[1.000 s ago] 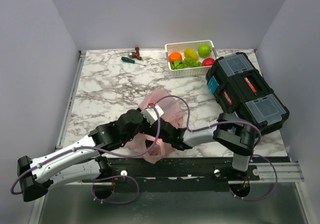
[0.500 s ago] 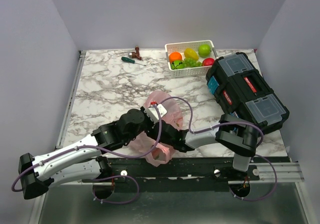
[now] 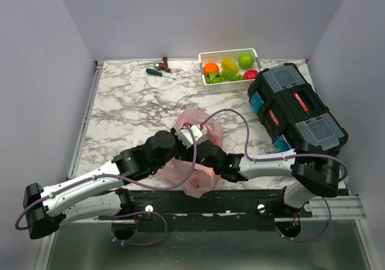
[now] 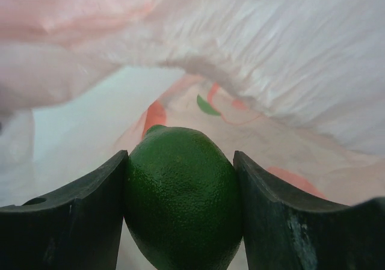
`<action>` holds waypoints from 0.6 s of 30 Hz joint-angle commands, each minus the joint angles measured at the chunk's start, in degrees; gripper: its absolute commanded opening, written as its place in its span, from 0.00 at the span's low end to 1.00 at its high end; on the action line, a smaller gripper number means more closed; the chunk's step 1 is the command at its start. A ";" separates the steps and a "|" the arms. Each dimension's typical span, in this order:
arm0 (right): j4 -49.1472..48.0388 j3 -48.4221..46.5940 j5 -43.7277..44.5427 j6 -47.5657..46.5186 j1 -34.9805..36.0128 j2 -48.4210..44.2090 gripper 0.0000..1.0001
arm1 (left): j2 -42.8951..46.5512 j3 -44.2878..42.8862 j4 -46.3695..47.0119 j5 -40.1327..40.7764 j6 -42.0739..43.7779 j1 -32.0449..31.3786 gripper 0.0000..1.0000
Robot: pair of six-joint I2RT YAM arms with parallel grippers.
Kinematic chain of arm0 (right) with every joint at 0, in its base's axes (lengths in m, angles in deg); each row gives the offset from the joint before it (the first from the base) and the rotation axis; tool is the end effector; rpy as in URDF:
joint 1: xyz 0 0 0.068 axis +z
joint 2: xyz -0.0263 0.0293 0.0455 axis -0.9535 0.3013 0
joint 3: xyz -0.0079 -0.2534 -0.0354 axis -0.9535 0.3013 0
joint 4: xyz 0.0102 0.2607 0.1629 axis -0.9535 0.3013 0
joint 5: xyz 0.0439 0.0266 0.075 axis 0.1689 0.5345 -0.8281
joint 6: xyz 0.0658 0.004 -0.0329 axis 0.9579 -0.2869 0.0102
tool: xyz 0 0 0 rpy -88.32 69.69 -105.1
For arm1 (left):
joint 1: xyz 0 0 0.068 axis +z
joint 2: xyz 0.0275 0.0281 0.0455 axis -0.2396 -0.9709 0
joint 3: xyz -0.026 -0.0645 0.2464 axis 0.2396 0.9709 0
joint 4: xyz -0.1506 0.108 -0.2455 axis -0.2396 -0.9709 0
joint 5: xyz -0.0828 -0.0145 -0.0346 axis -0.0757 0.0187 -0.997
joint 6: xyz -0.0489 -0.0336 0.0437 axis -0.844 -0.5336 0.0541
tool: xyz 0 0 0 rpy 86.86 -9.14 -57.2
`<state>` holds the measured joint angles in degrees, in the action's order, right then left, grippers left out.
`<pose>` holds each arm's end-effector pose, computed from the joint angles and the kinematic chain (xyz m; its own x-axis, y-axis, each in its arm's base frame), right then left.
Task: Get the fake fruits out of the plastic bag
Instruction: Take out the fake fruit from the plastic bag.
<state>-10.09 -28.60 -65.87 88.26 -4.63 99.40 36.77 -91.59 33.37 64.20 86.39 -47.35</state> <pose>0.1650 0.3413 0.1174 -0.5414 0.0298 -0.8402 -0.5033 0.7890 0.3523 0.1545 -0.2416 0.2712 -0.0781 0.4429 -0.8931 0.7151 0.6491 0.2594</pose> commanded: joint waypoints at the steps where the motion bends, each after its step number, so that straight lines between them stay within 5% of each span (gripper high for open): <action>1: 2.21 -0.13 4.68 -2.48 -1.27 -3.13 0.32 | -0.19 -1.82 1.08 0.24 0.32 0.00 0.00; 18: 16.57 0.97 -0.76 -0.47 -1.42 -23.01 0.19 | 1.11 -1.81 1.08 2.52 0.89 0.00 0.00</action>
<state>0.10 -28.58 -65.06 86.69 -5.86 80.56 36.73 -92.18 33.74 64.82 86.68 -47.35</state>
